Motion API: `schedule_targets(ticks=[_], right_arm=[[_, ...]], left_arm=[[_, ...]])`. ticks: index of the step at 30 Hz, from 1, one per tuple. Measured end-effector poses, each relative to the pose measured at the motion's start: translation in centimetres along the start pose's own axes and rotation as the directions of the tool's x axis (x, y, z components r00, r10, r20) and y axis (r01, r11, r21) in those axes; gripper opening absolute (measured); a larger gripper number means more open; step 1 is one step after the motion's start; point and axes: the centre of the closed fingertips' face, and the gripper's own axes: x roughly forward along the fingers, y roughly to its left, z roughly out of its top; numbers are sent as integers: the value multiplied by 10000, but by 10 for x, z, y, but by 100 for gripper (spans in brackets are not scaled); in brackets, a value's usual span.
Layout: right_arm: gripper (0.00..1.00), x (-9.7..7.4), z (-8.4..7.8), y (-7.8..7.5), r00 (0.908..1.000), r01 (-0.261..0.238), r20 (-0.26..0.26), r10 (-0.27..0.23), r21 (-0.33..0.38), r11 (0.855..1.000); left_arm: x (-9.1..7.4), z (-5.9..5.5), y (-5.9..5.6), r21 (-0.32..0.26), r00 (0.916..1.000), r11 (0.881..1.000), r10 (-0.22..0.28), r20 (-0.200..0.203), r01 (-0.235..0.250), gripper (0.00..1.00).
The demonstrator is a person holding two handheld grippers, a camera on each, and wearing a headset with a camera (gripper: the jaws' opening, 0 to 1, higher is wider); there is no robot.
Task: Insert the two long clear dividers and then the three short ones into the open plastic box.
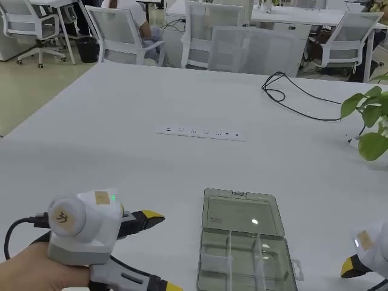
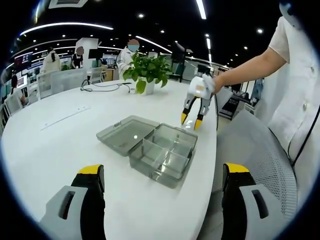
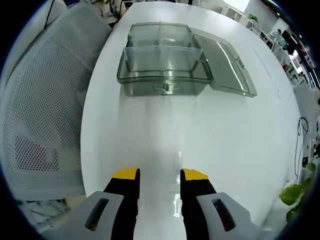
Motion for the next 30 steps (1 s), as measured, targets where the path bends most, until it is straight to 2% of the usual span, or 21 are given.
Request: schedule_targets(ticks=[17, 26, 30], right_arm=[[33, -33, 28, -10, 9955, 786, 548, -776, -152, 9968], [33, -56, 44, -14, 9885, 1269, 864, -1243, -253, 9916], [33, -64, 50, -14, 9854, 1430, 978, -1395, -299, 9893]], left_arm=[[0, 11, -1, -21, 9995, 10000, -17, 312, 18, 100], [1, 27, -3, -78, 9975, 10000, 27, 702, -22, 100], [3, 40, -5, -26, 9954, 10000, -13, 957, 16, 100]])
